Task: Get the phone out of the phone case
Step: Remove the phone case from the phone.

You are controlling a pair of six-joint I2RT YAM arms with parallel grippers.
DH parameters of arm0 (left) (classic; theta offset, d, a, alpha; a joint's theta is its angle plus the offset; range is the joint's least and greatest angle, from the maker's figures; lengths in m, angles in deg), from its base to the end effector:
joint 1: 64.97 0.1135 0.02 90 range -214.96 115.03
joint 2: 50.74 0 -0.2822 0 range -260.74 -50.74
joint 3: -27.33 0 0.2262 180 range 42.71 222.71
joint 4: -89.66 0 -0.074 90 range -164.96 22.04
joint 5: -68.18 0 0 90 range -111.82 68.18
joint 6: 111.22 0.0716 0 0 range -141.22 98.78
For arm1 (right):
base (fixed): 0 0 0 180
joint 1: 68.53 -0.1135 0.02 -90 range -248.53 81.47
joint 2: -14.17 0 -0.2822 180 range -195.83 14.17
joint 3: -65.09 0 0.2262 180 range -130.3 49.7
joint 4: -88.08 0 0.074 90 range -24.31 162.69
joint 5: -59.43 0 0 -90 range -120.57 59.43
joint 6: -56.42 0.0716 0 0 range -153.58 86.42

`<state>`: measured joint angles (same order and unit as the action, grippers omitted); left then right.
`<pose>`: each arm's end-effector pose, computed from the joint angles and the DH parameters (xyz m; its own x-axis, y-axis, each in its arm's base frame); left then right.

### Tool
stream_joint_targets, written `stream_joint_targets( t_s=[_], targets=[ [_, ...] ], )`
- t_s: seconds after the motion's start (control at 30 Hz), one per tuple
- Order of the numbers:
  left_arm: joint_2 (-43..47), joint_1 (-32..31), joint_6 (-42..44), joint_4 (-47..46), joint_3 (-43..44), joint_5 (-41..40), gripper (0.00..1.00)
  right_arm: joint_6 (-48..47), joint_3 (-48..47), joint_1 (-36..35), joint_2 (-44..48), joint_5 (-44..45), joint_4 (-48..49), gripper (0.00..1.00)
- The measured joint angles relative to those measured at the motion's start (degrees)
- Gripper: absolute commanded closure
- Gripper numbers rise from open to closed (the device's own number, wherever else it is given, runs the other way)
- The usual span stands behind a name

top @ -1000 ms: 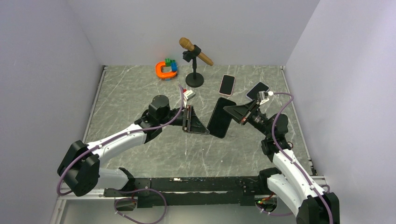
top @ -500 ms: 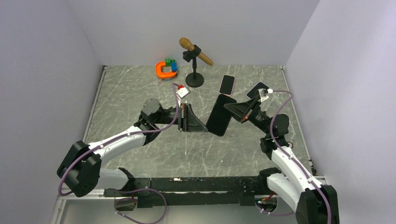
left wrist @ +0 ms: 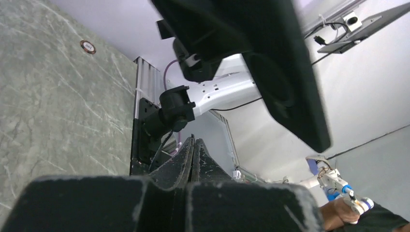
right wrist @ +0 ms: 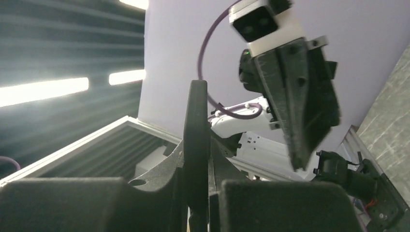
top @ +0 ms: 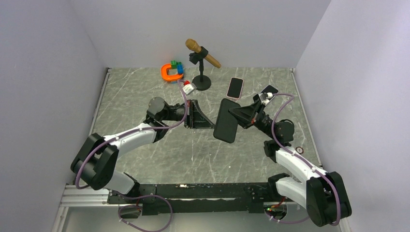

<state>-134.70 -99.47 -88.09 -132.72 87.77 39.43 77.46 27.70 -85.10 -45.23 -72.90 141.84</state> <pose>0.2120 -0.2218 0.3389 -0.7747 -0.0043 -0.6324 0.6206 -0.1973 -0.7589 0.1722 0.1015 0.3384 -0.8901 0.4550 -0.0254 -0.1980 -0.3358 0.9209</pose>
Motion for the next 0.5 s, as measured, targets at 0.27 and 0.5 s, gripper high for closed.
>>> stream_joint_targets(
  t_s=[0.27,0.5],
  targets=[
    [2.05,0.11,-1.33,1.95,-2.03,-1.99,0.14,-12.59,-5.77,-0.35,8.61,-0.24,-16.7,1.0],
    [20.28,-0.48,5.81,20.65,-6.47,-8.22,0.54,-27.41,-8.9,-0.35,12.55,4.74,-33.0,1.0]
  ],
)
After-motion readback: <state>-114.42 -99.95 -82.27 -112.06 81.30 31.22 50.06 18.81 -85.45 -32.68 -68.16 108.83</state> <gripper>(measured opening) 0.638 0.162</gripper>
